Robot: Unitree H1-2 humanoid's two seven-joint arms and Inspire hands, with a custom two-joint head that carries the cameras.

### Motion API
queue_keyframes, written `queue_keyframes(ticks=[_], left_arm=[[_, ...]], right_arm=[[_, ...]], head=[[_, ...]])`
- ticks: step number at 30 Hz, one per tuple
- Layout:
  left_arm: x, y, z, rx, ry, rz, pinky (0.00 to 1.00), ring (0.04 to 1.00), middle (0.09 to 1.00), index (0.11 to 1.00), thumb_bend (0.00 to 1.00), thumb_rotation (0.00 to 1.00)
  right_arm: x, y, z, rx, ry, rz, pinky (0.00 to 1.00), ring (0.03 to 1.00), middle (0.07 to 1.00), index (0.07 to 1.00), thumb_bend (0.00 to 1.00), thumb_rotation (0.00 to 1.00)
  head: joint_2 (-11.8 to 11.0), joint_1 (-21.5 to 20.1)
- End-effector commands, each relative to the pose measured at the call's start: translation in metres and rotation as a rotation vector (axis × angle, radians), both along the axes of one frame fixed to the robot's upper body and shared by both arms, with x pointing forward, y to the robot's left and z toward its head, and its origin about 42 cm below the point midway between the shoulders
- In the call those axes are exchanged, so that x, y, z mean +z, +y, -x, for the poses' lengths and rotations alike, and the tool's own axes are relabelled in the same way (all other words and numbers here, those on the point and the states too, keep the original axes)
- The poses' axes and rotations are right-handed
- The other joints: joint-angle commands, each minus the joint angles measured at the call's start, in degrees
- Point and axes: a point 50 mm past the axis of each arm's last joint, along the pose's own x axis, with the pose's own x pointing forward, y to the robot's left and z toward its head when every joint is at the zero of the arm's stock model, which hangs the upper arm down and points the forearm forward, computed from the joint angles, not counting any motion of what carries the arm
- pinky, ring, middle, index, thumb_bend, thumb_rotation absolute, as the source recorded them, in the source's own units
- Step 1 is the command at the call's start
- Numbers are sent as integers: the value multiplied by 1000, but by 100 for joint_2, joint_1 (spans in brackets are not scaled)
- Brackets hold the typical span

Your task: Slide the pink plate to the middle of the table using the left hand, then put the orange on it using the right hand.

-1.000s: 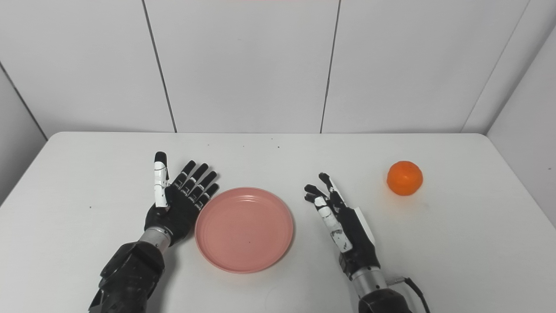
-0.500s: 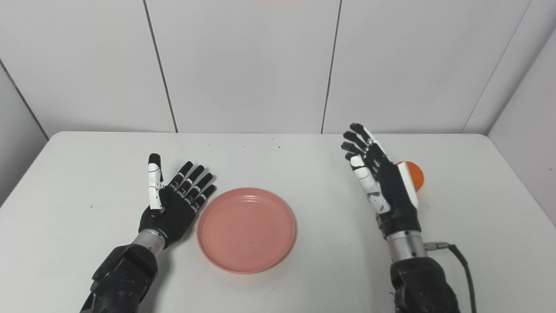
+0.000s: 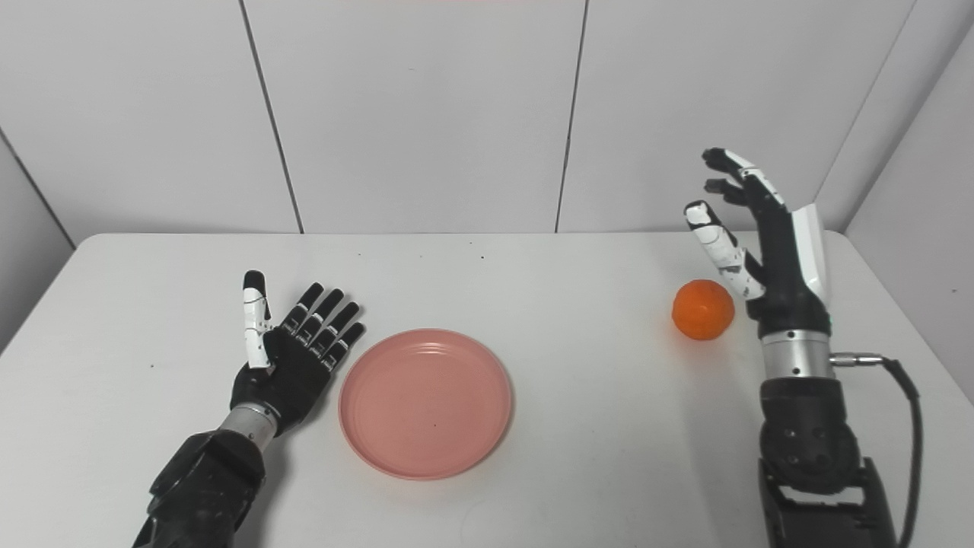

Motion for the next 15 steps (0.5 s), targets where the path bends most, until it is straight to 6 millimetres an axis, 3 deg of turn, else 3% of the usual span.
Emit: queue_keyframes(ticks=[1,5,12,15], left_arm=[[14,-4,-6,-13,-52,-7,969,944,975,1000,759,862],[13,-6,-5,-24,-56,-21,972,944,977,1000,762,875],[12,-7,-3,-18,-53,-14,985,946,976,1000,764,871],[12,-6,-3,-16,-50,-11,997,952,981,1000,764,869]], right_arm=[[26,-10,-6,-27,-105,91,715,781,816,774,734,1000],[25,-27,-22,-90,-71,141,764,829,825,659,705,970],[7,-43,-49,-150,-15,236,713,784,800,650,723,842],[-1,-44,-63,-191,14,313,788,785,787,679,767,858]], head=[[-4,17],[6,70],[37,140],[43,134]])
